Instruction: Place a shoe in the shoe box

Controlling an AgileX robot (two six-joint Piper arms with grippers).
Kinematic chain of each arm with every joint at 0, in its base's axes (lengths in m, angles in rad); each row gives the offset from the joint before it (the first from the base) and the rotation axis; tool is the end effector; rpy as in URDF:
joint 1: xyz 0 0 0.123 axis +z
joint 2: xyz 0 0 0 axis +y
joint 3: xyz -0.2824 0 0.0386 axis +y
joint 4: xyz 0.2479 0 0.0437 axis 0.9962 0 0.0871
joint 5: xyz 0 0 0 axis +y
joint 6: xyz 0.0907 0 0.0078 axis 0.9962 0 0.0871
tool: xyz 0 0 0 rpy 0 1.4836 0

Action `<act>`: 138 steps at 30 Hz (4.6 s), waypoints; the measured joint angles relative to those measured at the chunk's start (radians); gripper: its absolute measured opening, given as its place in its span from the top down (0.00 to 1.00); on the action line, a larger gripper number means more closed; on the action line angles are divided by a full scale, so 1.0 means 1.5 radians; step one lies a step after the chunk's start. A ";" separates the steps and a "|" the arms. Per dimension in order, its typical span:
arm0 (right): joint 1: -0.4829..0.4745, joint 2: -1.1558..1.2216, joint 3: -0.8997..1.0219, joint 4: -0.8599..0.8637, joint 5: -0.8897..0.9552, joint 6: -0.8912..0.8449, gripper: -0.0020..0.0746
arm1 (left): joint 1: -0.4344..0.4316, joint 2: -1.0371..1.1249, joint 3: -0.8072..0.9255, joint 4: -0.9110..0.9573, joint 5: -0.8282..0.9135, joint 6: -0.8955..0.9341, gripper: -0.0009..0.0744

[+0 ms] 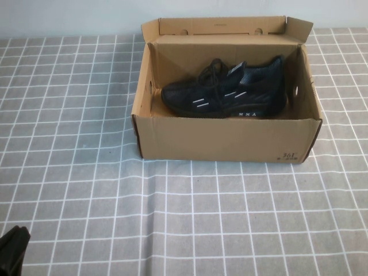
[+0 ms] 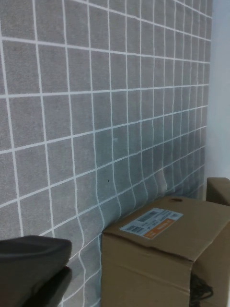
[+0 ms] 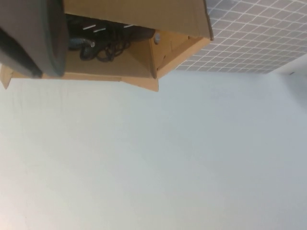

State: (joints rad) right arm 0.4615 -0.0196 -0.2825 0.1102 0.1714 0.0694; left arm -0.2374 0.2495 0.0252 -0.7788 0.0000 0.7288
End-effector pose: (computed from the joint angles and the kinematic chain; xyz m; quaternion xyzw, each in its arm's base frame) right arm 0.0256 0.0147 0.2912 -0.0956 0.6183 0.2508 0.7387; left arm 0.0736 -0.0179 0.1879 0.0721 0.7668 -0.0913 0.6312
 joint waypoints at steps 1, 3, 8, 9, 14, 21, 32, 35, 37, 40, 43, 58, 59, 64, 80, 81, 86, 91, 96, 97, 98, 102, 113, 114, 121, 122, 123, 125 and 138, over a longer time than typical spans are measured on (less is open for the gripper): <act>0.000 0.000 0.000 0.000 -0.001 0.000 1.00 | 0.000 0.000 0.000 -0.002 0.000 0.000 0.99; 0.000 0.000 0.000 0.000 -0.001 0.000 1.00 | 0.000 0.000 0.000 -0.002 0.005 0.000 0.99; 0.000 0.000 0.000 0.001 -0.001 0.000 0.99 | 0.000 0.000 0.000 -0.002 0.006 0.000 0.99; 0.000 0.000 0.000 0.001 -0.001 0.000 0.99 | 0.000 0.000 0.000 -0.002 0.006 0.000 0.99; 0.000 0.000 0.003 -0.039 -0.001 -0.005 0.99 | 0.000 0.000 0.000 -0.002 0.006 0.000 0.99; -0.124 0.000 0.078 -0.073 -0.035 -0.010 0.99 | 0.000 0.000 0.000 -0.002 0.007 0.000 0.99; -0.304 0.001 0.205 0.030 -0.078 -0.011 0.99 | 0.000 0.000 0.000 -0.002 0.008 0.000 0.99; -0.304 0.001 0.205 0.015 -0.033 -0.012 0.99 | 0.000 0.000 0.000 -0.002 0.011 0.000 0.99; -0.304 0.001 0.205 0.006 0.007 -0.013 0.99 | 0.000 0.000 0.000 -0.002 0.012 0.000 0.99; -0.304 0.001 0.205 0.002 0.081 -0.013 0.99 | 0.000 0.000 0.000 -0.002 0.013 0.000 0.99; -0.304 0.001 0.205 0.000 0.107 -0.013 0.99 | 0.000 0.000 0.000 -0.002 0.013 0.000 0.99; -0.304 0.001 0.205 0.000 0.111 -0.013 0.99 | 0.000 0.000 0.000 -0.002 0.014 0.000 0.99; -0.304 0.001 0.205 0.000 0.111 -0.013 0.99 | 0.000 0.000 0.000 -0.002 0.014 0.000 0.99; -0.304 0.001 0.205 0.000 0.111 -0.013 0.99 | 0.000 0.000 0.000 -0.002 0.015 0.000 0.99; -0.304 0.001 0.205 0.003 0.113 -0.013 0.99 | 0.047 -0.048 0.000 0.330 -0.004 -0.237 0.99; -0.304 0.001 0.205 0.003 0.113 -0.013 0.99 | 0.063 -0.062 0.000 0.367 0.000 -0.275 0.99; -0.304 0.001 0.205 0.003 0.113 -0.013 0.99 | 0.114 -0.144 0.000 0.464 0.054 -0.373 0.99; -0.304 0.001 0.205 0.004 0.113 -0.013 0.99 | 0.119 -0.172 0.000 0.515 0.155 -0.431 0.99; -0.304 0.001 0.205 0.006 0.114 -0.013 0.99 | 0.119 -0.173 0.000 0.533 0.251 -0.463 0.99; -0.304 0.001 0.205 0.006 0.114 -0.013 1.00 | 0.119 -0.173 0.000 0.533 0.256 -0.464 0.99; -0.304 0.001 0.205 0.006 0.114 -0.013 1.00 | 0.119 -0.173 0.000 0.533 0.257 -0.465 0.99; -0.304 0.001 0.205 0.006 0.114 -0.013 0.99 | 0.119 -0.173 0.000 0.533 0.258 -0.465 0.99; -0.304 0.001 0.205 0.006 0.114 -0.013 0.99 | 0.119 -0.173 0.000 0.533 0.258 -0.466 0.99; -0.304 0.001 0.205 0.006 0.114 -0.013 0.99 | 0.119 -0.173 0.000 0.533 0.258 -0.466 0.99; -0.304 0.001 0.205 0.006 0.114 -0.013 1.00 | 0.119 -0.173 0.000 0.533 0.258 -0.466 0.99; -0.304 0.001 0.205 0.006 0.114 -0.013 1.00 | 0.119 -0.173 0.000 0.533 0.258 -0.466 0.99; -0.304 0.001 0.205 0.006 0.114 -0.013 0.99 | 0.119 -0.173 0.000 0.533 0.258 -0.466 0.99; -0.304 0.001 0.206 0.006 0.114 -0.013 1.00 | 0.119 -0.173 0.000 0.533 0.258 -0.466 0.99; -0.304 0.001 0.206 0.006 0.114 -0.013 0.99 | 0.119 -0.173 0.000 0.533 0.258 -0.466 0.99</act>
State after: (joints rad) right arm 0.0062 -0.0179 0.0263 0.1185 0.3419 0.0495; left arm -0.0592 -0.0105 0.0252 0.0204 0.3873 0.0293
